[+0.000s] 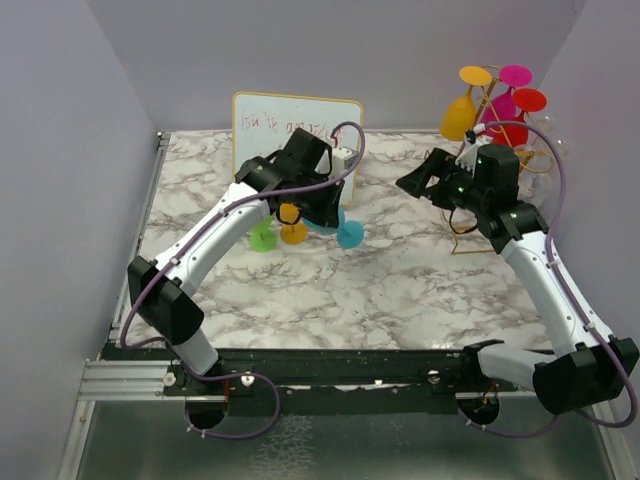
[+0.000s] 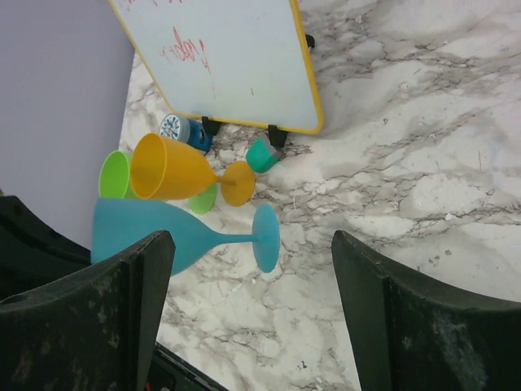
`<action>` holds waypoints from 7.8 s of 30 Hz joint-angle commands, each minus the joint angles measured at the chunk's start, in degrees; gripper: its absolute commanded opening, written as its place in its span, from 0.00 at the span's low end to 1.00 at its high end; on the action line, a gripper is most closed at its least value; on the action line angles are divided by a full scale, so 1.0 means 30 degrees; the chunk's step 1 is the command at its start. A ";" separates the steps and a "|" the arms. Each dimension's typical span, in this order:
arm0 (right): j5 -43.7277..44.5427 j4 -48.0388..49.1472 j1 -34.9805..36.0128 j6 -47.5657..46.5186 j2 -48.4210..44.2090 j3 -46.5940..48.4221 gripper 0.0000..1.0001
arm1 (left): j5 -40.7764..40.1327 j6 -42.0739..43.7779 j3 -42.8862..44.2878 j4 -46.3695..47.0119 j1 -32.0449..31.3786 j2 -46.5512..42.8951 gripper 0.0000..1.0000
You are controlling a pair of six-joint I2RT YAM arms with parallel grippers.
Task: Take the wine glass off the wine glass rack
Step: Place the wine glass at the center of the board, then pick up the wine glass from the wine rack.
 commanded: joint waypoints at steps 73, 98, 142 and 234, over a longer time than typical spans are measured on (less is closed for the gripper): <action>0.1571 -0.2317 0.0048 -0.1344 -0.0367 0.2429 0.85 | -1.0947 -0.2094 -0.5158 -0.3451 0.3755 -0.3400 0.55; 0.7656 -0.4381 0.0048 -0.6781 0.5345 1.1177 0.83 | -0.0291 -0.2965 -0.5275 0.4556 0.3271 -0.6927 0.88; 1.3921 -0.3765 -0.0832 -1.6509 1.6762 2.4266 0.61 | -0.0860 -0.3838 -0.7979 0.6368 0.1382 -0.8638 0.99; 1.4124 -0.1046 -0.1188 -1.7897 1.7953 2.4135 0.17 | -0.0845 -0.3716 -0.8317 0.6296 0.1382 -0.9264 0.99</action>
